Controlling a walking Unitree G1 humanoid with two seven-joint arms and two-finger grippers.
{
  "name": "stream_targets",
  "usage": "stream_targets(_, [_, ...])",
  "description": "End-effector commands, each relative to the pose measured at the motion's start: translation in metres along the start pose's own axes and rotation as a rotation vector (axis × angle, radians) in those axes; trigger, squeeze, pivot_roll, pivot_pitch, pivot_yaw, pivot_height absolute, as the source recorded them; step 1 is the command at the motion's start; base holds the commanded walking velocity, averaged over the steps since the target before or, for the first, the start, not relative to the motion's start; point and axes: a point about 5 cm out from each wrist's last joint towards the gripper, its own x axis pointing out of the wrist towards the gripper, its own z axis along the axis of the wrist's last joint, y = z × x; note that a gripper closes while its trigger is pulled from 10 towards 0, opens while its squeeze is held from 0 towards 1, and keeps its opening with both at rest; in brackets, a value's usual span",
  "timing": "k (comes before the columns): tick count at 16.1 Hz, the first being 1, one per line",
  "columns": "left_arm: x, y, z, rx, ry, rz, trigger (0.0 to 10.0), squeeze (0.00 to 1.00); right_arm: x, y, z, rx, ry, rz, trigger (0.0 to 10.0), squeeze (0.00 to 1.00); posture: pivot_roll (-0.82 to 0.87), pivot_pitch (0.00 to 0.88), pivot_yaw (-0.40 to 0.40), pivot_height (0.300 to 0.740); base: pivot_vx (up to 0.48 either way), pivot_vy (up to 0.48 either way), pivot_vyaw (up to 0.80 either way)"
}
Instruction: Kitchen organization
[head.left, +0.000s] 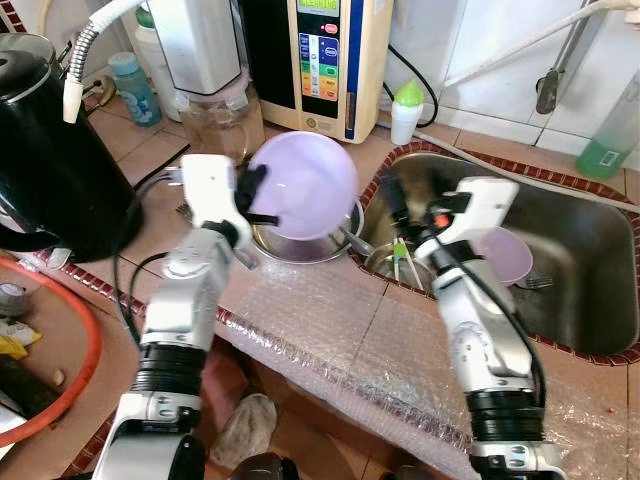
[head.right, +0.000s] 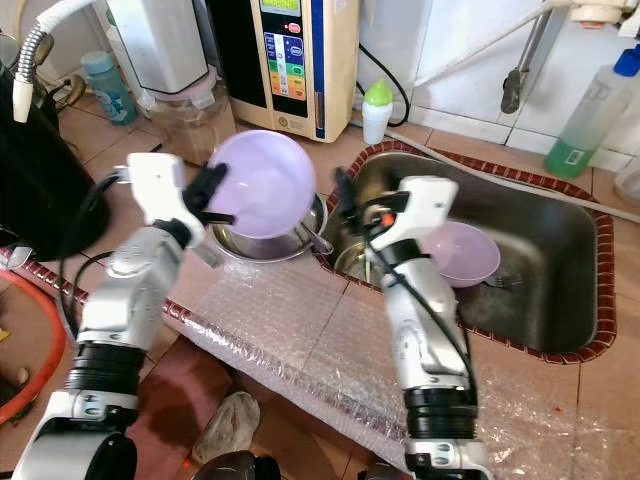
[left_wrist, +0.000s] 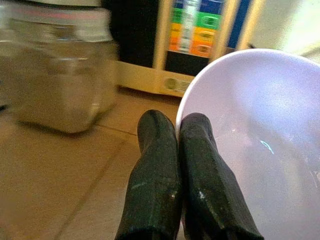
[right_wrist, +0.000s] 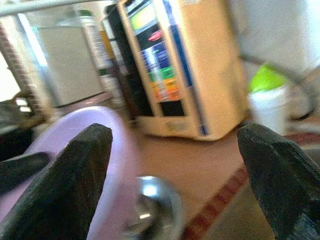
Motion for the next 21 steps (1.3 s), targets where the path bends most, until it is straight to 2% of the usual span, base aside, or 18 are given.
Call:
stream_targets(1, [0.003, -0.006, 0.008, 0.023, -0.033, -0.027, 0.0, 0.0, 0.001, 0.011, 0.002, 0.046, 0.003, 0.068, 10.0, 0.0, -0.06, 0.004, 0.074, 0.74, 0.0, 0.0, 0.0])
stream_targets(2, [0.004, -0.011, 0.008, 0.021, -0.037, -0.048, 0.0, 0.0, 0.001, 0.014, -0.002, 0.051, 0.022, 0.085, 10.0, 0.0, -0.05, 0.005, 0.073, 0.74, 0.0, 0.0, 0.0])
stream_targets(4, [0.005, -0.018, 0.012, 0.022, -0.056, -0.077, 0.0, 0.0, 0.003, 0.016, -0.01, 0.003, 0.07, 0.068, 10.0, 0.0, -0.05, 0.006, 0.074, 0.74, 0.0, 0.0, 0.0])
stream_targets(5, [0.004, -0.02, 0.014, 0.016, -0.071, -0.097, 0.0, 0.0, 0.005, 0.015, -0.013, -0.007, 0.084, 0.054, 7.8, 0.0, -0.05, 0.006, 0.074, 0.74, 0.0, 0.0, 0.0])
stream_targets(6, [0.003, -0.023, 0.014, 0.013, -0.079, -0.118, 0.0, 0.0, 0.006, 0.013, -0.017, -0.053, 0.104, 0.033, 0.6, 0.0, -0.05, 0.008, 0.076, 0.74, 0.0, 0.0, 0.0])
stream_targets(7, [0.002, -0.024, 0.015, 0.006, -0.089, -0.126, 0.0, 0.0, 0.007, 0.013, -0.018, -0.04, 0.104, 0.034, 0.0, 0.0, -0.04, 0.012, 0.078, 0.74, 0.0, 0.0, 0.0])
stream_targets(10, [0.001, -0.028, 0.015, 0.0, -0.1, -0.155, 0.0, 0.0, 0.013, 0.004, -0.022, -0.096, 0.159, -0.049, 0.0, 0.0, -0.04, 0.012, 0.08, 0.74, 0.0, 0.0, 0.0])
stream_targets(13, [0.003, -0.03, 0.016, 0.015, -0.102, -0.162, 0.0, 0.0, 0.029, 0.0, -0.007, -0.02, 0.108, -0.106, 0.0, 0.0, -0.04, 0.017, 0.085, 0.74, 0.0, 0.0, 0.0])
stream_targets(15, [0.003, -0.03, 0.017, 0.028, -0.114, -0.165, 0.0, 0.0, 0.031, -0.003, -0.009, 0.011, 0.136, -0.14, 0.0, 0.0, -0.04, 0.017, 0.085, 0.74, 0.0, 0.0, 0.0])
stream_targets(17, [0.005, -0.029, 0.019, 0.038, -0.125, -0.167, 0.0, 0.0, 0.03, -0.014, -0.017, 0.097, 0.211, -0.251, 0.0, 0.0, -0.04, 0.016, 0.088, 0.74, 0.0, 0.0, 0.0])
stream_targets(21, [0.006, -0.026, 0.02, 0.05, -0.127, -0.168, 0.0, 0.0, 0.034, -0.026, -0.006, 0.071, 0.21, -0.278, 0.0, 0.0, -0.04, 0.017, 0.092, 0.74, 0.0, 0.0, 0.0])
